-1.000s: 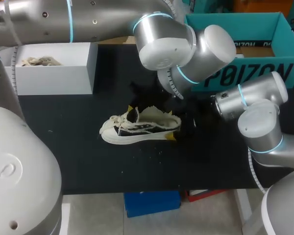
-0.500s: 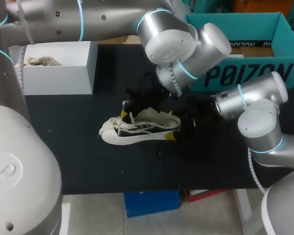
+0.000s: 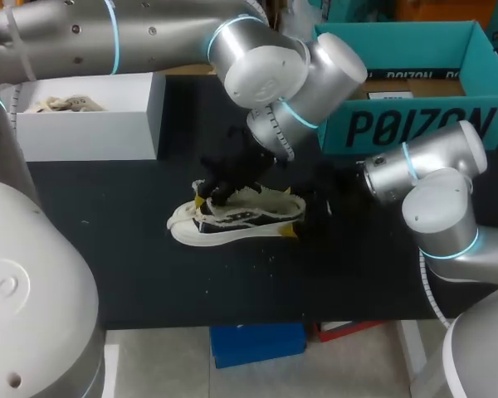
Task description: Take the shoe out of the shoebox, open the shoe tongue, remove and reinsert the insole, then place the shoe into the shoebox
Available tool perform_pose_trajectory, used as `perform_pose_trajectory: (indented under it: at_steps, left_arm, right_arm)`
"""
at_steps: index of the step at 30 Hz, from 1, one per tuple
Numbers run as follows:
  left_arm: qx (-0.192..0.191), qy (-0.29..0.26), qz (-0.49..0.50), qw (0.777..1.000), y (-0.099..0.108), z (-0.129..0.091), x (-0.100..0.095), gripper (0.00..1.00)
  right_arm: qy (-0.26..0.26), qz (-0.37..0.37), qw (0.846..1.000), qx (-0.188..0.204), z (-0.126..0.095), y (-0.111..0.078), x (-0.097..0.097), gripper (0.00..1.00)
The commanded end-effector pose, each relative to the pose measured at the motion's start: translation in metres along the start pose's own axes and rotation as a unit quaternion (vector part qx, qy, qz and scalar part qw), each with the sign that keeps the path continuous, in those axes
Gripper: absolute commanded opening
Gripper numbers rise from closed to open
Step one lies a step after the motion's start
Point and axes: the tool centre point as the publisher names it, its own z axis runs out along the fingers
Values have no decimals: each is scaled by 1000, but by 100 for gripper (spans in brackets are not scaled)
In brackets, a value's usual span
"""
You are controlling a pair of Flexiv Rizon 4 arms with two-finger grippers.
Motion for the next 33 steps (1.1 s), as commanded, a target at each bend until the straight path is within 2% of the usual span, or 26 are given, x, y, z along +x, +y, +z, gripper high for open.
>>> perform_pose_trajectory:
  at_steps: [1, 8, 13, 16, 22, 23, 24, 26, 27, 29, 32, 33]
  left_arm:
    - [-3, 23, -5, 1000, 3, 13, -6, 100]
    - [-2, 44, -21, 999, 7, 12, -16, 100]
    - [11, 50, -24, 998, 9, 3, -24, 100]
    - [39, 55, -15, 998, 11, -9, -30, 100]
    - [133, 75, 60, 986, 7, -41, -40, 100]
    - [152, 80, 83, 982, 5, -46, -41, 74]
    - [170, 76, 101, 977, 3, -51, -41, 43]
    - [212, 101, 166, 958, 0, -61, -39, 0]
    - [225, 93, 188, 952, -2, -65, -37, 0]
    - [255, 108, 257, 926, -5, -72, -30, 0]
    - [280, 129, 340, 889, -11, -80, -20, 0]
    - [282, 130, 352, 883, -13, -83, -16, 0]
  right_arm:
    - [-1, 1, 1000, 0, 1, -2, -1, 0]
    - [-1, 1, 1000, 0, 1, -2, -1, 0]
    - [-1, 1, 1000, 0, 1, -2, -1, 0]
    - [-1, 1, 1000, 0, 1, -2, -1, 0]
    - [-1, 1, 1000, 0, 1, -2, -1, 0]
    - [-1, 1, 1000, 0, 1, -2, -1, 0]
    - [-1, 1, 1000, 0, 1, -2, -1, 0]
    - [-1, 1, 1000, 0, 1, -2, -1, 0]
    - [-1, 1, 1000, 0, 1, -2, -1, 0]
    - [-1, 1, 1000, 0, 1, -2, -1, 0]
    - [-1, 1, 1000, 0, 1, -2, -1, 0]
    - [-1, 1, 1000, 0, 1, -2, -1, 0]
